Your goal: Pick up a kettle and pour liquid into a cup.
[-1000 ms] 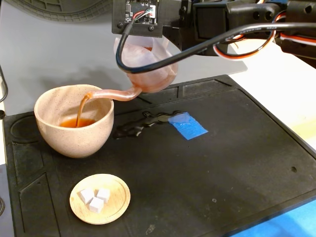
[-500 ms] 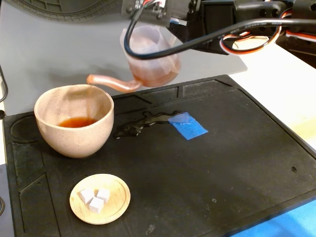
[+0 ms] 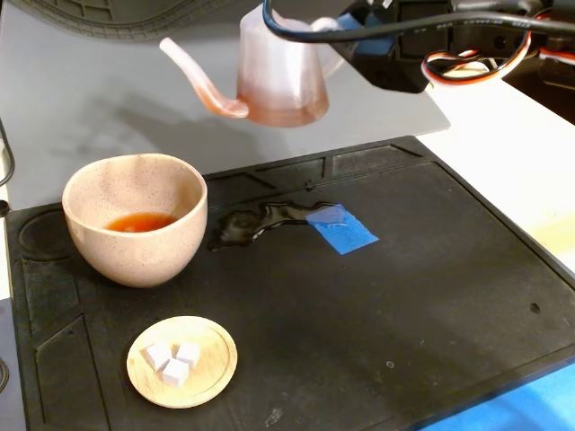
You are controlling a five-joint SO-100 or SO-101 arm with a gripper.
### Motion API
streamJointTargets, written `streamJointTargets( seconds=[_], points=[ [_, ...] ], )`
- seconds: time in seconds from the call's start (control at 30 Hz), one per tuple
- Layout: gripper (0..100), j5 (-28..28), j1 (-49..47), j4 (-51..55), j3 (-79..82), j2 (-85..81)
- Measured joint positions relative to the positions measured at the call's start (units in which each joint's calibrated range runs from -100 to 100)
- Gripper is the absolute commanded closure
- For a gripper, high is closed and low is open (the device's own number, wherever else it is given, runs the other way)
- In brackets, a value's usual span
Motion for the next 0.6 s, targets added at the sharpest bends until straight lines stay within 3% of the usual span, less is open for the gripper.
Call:
streamJointTargets(
  seconds=[0.13, 0.6],
  points=[
    [99, -1.0, 1.4, 4.8, 4.5, -5.5],
    [99, -2.4, 4.0, -10.8, 31.1, -12.6]
  ],
)
